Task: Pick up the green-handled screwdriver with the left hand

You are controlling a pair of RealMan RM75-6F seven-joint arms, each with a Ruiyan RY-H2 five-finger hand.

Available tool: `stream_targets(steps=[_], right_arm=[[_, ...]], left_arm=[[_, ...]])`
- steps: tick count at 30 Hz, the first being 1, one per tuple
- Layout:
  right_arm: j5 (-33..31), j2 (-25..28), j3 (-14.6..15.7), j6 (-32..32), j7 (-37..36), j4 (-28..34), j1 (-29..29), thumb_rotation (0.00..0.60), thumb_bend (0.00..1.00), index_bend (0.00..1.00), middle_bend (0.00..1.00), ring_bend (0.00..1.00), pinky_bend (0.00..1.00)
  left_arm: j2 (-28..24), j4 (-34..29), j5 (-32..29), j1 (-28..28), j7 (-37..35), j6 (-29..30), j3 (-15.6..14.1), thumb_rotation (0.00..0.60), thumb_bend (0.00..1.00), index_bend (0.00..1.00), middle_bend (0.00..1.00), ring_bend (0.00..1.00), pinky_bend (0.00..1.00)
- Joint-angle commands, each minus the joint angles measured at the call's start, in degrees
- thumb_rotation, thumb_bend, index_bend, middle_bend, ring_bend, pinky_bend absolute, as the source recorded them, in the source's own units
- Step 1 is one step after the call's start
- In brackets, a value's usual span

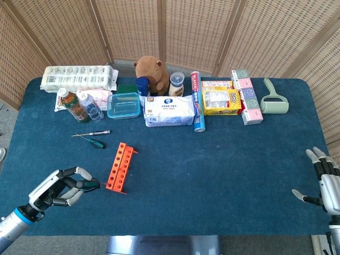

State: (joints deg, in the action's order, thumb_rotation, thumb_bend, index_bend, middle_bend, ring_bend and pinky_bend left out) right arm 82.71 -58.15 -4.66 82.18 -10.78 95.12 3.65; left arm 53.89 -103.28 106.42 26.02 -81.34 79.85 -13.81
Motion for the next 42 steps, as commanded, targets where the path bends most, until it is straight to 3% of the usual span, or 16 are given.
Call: stream_targets(steps=[1,21,42], right_arm=[[0.02,0.02,-0.01,0.02,-0.05,0.03,0.0,0.6,0.17,0.03,0.0,0.0,0.0],[-0.06,0.34,-0.1,0.11,-0.8,-0.02,-0.11,0.6,0.17,0.03,0.0,0.0,0.0],[-0.22,0.32,-0.12,-0.09,-0.67,-0.09,-0.06,0.6,0.17,0.03,0.0,0.0,0.0]], left_arm=[[0.15,0.19,0.29,0.04,-0.15,0.06,-0.16,0.6,0.49,0.51,0.94,0.87,0.99],[0.81,-0.56,-1.58,0.6,1.82,-1.72,0.18,0.6,0.49,0.51,0.94,0.87,0.99],[4.15,3.12,-3.47,0.76,0.9,-3.36,0.93,0.6,0.49,0.51,0.94,0.87,0.99]])
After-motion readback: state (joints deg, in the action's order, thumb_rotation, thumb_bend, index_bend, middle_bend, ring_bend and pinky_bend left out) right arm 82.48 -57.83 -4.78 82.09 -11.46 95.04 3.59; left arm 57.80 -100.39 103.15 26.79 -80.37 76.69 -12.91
